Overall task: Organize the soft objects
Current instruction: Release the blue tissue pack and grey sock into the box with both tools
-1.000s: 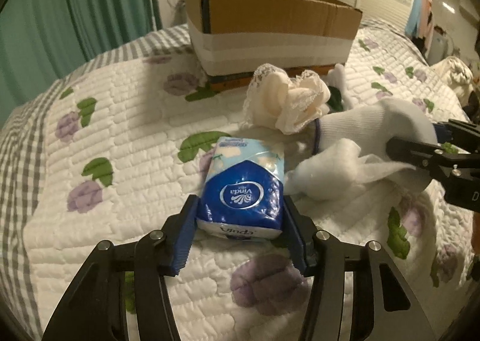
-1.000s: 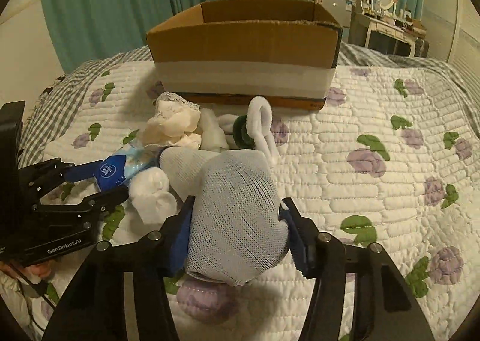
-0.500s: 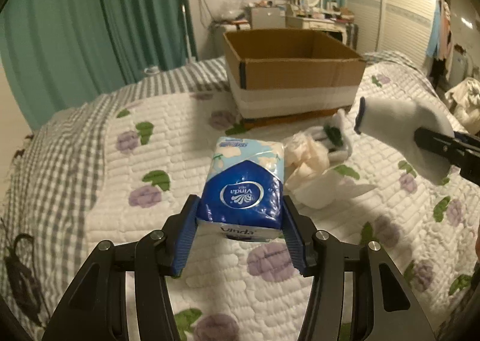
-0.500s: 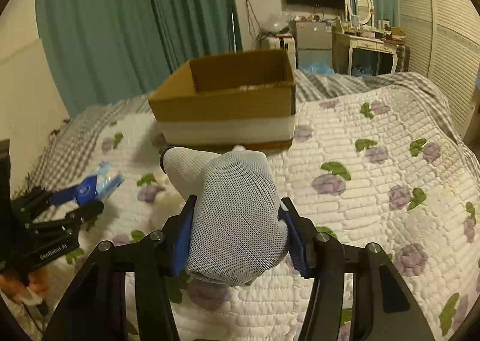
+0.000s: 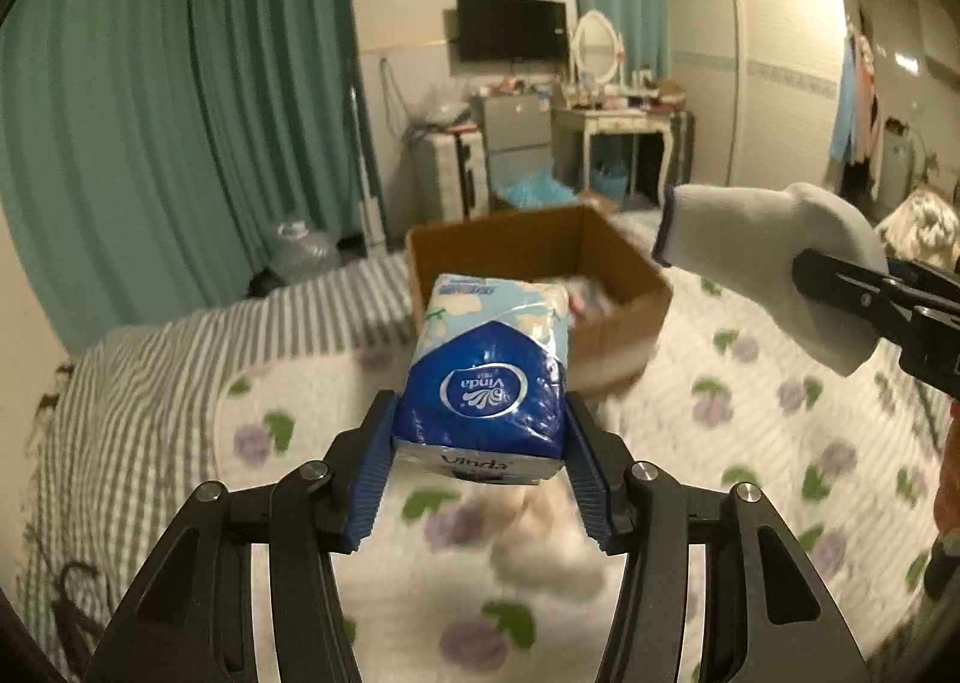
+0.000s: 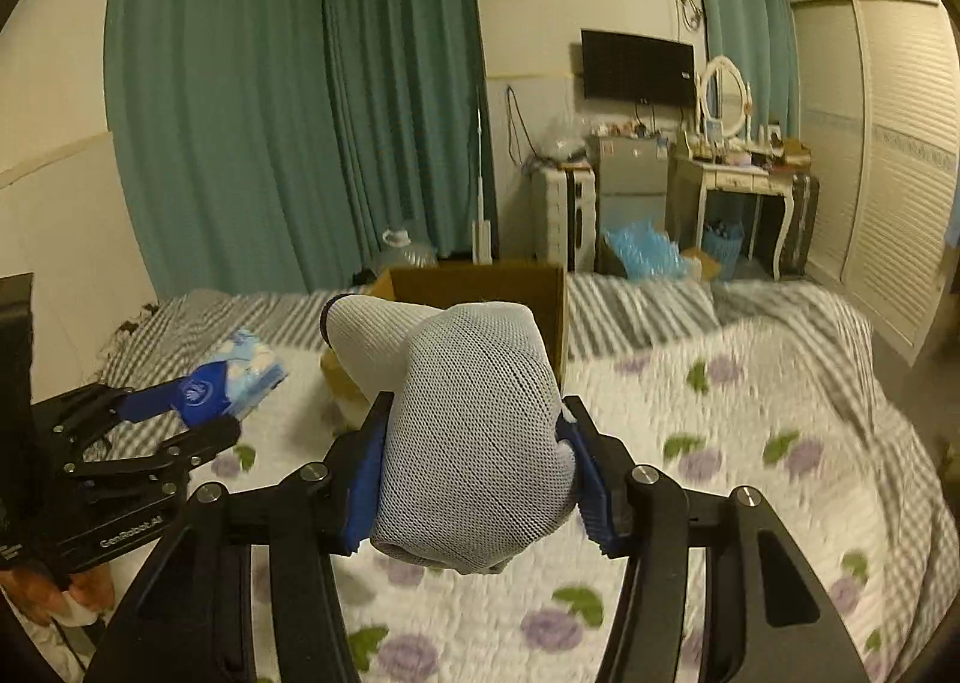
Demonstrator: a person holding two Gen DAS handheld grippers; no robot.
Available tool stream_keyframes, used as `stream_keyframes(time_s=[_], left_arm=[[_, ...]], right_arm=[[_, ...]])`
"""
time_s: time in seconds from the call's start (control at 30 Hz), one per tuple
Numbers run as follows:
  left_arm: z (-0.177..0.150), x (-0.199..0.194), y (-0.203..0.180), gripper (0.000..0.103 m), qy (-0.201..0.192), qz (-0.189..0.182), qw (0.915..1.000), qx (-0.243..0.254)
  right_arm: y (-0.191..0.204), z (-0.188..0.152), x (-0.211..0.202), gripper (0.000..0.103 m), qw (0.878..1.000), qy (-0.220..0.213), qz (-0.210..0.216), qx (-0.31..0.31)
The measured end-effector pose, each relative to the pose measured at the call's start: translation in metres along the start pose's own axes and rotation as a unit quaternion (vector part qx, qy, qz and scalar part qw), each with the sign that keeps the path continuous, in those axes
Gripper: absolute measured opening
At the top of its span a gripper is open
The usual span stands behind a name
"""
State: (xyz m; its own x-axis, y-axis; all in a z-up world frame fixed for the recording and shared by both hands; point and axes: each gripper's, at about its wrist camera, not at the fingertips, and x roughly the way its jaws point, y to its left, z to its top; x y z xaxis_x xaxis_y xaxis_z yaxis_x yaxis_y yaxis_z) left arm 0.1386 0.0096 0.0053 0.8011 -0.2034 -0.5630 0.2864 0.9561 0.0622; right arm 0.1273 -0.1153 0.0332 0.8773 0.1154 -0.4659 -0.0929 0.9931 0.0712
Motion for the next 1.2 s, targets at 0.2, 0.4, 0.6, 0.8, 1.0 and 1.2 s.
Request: stream_keyframes(time_s=[0.2, 0.4, 0.6, 0.8, 1.0, 1.2], left_arm=[[0.055, 0.04, 0.003, 0.052, -0.011, 0.01, 0.9999, -0.008], [0.08, 0.106, 0.007, 0.052, -0.013, 0.035, 0.9993, -0.007], [0.069, 0.167, 0.008, 0.053, 0.022, 0.053, 0.9984, 0.001], [0.065, 0.18, 0.008, 0.061, 0.018, 0.063, 0.9978, 0.007], [0.077, 0.146, 0.008, 0.084, -0.01, 0.09, 0.9959, 0.004], [0.094, 0.067, 0.018, 0.085, -0.049, 0.086, 0.9949, -0.022]], right_arm=[[-0.014, 0.055, 0.039, 0.053, 1.0, -0.021, -0.007, -0.006], [-0.032, 0.087, 0.119, 0.053, 1.0, 0.002, 0.015, 0.023], [-0.041, 0.079, 0.206, 0.053, 0.997, 0.054, 0.027, 0.045], [-0.04, 0.066, 0.233, 0.066, 0.997, 0.063, 0.016, 0.034], [-0.05, 0.085, 0.199, 0.086, 0.999, 0.023, 0.008, 0.047], [-0.035, 0.109, 0.117, 0.094, 1.0, -0.013, -0.011, 0.007]])
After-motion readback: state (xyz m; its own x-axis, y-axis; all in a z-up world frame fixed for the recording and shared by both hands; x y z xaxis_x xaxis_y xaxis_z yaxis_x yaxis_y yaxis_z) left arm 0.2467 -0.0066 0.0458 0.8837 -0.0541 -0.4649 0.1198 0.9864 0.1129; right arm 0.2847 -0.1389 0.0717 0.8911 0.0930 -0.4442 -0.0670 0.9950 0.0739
